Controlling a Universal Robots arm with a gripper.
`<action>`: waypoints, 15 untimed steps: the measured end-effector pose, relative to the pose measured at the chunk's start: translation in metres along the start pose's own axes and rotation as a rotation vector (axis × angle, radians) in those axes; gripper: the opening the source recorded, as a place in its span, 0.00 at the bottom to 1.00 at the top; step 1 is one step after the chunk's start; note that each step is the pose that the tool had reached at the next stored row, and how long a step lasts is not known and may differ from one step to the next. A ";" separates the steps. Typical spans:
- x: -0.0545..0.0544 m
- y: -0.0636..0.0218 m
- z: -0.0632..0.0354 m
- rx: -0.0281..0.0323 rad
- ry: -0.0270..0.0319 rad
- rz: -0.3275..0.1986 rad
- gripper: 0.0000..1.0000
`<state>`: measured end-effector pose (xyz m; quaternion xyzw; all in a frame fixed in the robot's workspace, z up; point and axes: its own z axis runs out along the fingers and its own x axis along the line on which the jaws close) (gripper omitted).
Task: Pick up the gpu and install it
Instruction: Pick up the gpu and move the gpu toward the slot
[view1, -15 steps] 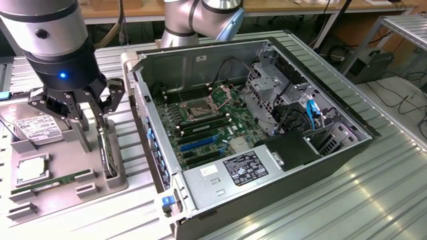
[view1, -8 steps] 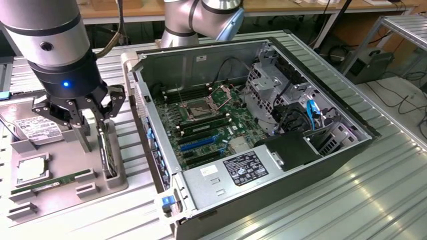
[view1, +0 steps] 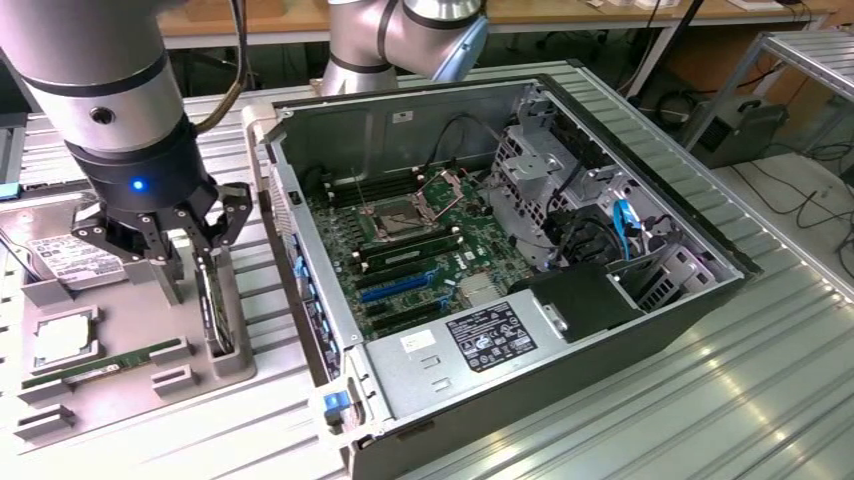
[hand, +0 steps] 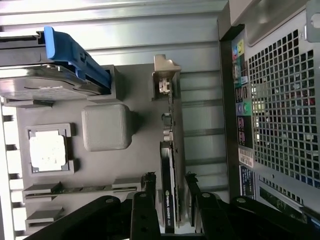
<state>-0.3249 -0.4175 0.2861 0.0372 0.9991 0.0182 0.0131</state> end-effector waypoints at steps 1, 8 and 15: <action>0.000 -0.0001 0.0018 0.0000 0.0001 0.000 0.36; 0.001 -0.0007 0.0174 0.0001 0.0000 0.000 0.36; 0.001 -0.0012 0.0332 0.0000 0.0000 0.000 0.36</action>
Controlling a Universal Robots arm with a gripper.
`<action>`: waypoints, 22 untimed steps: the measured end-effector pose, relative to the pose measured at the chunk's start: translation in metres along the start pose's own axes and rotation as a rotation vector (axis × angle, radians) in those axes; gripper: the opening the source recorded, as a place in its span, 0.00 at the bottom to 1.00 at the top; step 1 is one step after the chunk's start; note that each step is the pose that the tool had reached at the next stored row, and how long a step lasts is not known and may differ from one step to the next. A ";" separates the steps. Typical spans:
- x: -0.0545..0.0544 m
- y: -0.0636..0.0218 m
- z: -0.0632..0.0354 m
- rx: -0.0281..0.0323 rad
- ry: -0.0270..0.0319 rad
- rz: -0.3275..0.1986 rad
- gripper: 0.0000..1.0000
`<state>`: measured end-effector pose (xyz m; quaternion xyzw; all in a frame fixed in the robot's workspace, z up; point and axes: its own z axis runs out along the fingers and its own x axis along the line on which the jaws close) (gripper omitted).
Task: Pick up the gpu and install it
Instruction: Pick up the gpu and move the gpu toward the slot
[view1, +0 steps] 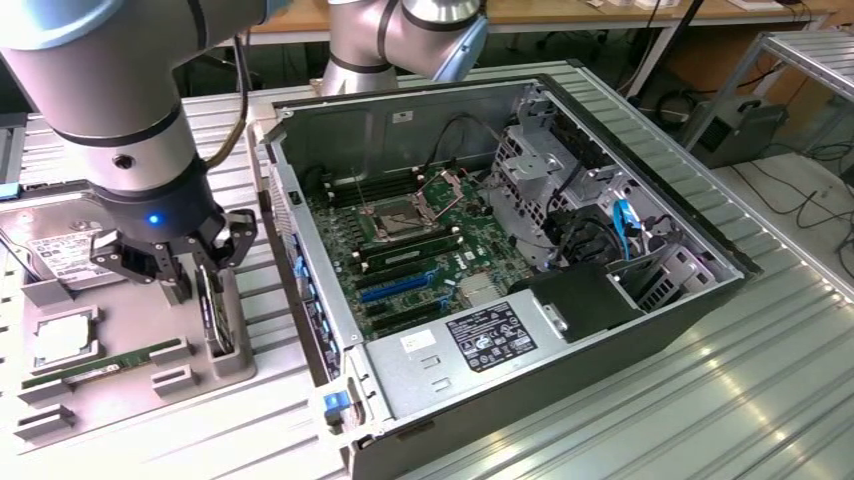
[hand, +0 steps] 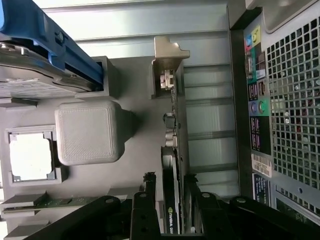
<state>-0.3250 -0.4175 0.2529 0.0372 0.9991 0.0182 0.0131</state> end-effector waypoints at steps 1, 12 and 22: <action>0.000 -0.0001 0.0018 0.0000 0.0000 0.000 0.36; -0.001 0.0026 0.0100 -0.0028 0.0002 0.000 0.36; -0.001 0.0029 0.0103 -0.0028 0.0002 0.001 0.27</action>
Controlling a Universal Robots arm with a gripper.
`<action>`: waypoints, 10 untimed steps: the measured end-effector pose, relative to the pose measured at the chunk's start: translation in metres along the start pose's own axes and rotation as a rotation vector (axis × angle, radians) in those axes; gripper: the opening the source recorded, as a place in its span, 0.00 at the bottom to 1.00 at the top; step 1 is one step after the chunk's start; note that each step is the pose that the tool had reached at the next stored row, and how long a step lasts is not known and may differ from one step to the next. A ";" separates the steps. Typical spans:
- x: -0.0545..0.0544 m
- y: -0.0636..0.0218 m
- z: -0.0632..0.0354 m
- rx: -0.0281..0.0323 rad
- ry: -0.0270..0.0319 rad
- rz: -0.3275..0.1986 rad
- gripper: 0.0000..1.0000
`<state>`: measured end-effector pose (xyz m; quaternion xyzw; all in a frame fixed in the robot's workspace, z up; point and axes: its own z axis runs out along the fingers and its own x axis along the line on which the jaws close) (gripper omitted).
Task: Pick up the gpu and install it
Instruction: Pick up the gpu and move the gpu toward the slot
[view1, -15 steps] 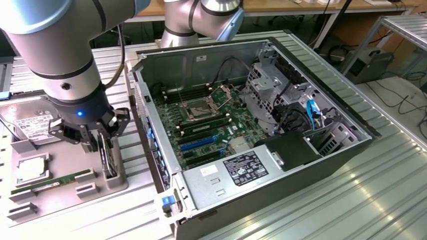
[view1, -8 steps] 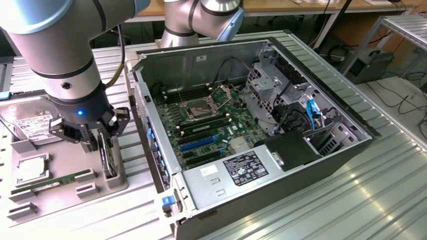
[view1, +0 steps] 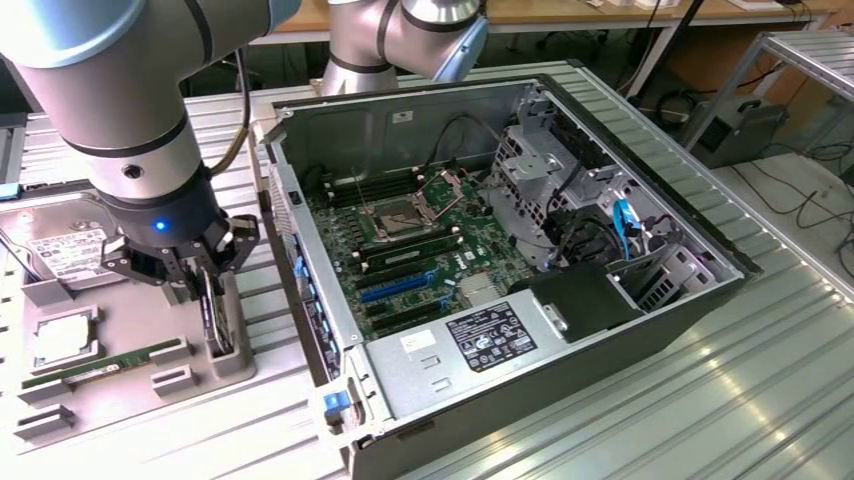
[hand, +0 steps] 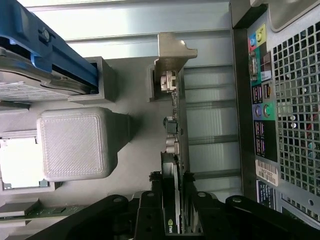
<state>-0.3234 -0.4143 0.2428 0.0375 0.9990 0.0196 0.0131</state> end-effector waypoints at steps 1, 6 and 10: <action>0.000 0.0000 0.0000 0.0002 0.0003 0.000 0.27; 0.000 0.0000 0.0009 -0.0003 0.0008 -0.016 0.27; 0.000 0.0000 0.0013 -0.0014 0.0020 -0.054 0.27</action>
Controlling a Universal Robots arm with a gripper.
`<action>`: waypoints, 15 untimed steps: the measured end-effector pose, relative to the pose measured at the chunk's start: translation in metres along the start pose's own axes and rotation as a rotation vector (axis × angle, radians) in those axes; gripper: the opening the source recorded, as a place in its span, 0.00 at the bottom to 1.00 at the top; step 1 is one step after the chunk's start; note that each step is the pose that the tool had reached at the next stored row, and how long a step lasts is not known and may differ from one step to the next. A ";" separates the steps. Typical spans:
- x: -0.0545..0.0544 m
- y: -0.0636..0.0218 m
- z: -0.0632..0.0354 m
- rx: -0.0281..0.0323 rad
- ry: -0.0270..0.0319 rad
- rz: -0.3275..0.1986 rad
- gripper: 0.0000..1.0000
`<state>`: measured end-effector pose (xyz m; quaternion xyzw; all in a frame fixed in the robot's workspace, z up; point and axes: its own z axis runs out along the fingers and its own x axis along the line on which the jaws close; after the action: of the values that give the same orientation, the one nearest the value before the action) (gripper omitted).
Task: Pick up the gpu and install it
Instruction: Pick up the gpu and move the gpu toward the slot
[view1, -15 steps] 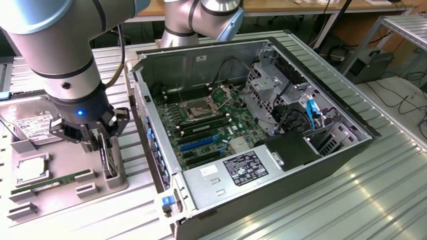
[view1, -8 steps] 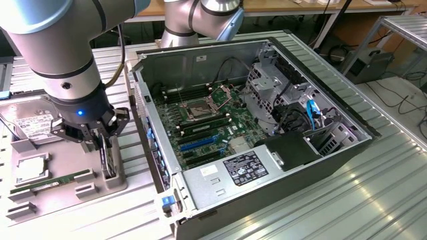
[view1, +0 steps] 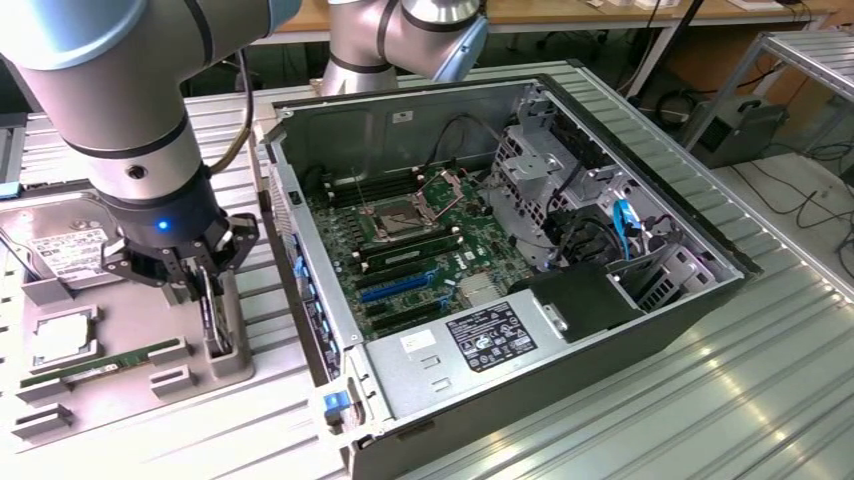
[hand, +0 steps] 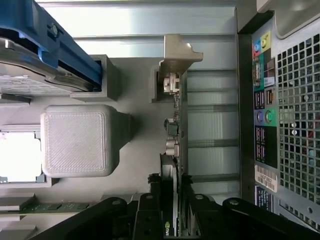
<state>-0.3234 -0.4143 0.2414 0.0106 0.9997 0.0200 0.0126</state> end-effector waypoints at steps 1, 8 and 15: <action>0.000 0.0000 0.0000 -0.0001 0.0004 -0.008 0.26; 0.000 0.0000 0.0000 -0.0002 0.0006 -0.011 0.26; 0.000 0.0002 -0.0062 -0.0008 0.0015 -0.033 0.26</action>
<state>-0.3234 -0.4143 0.2476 -0.0059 0.9997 0.0202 0.0122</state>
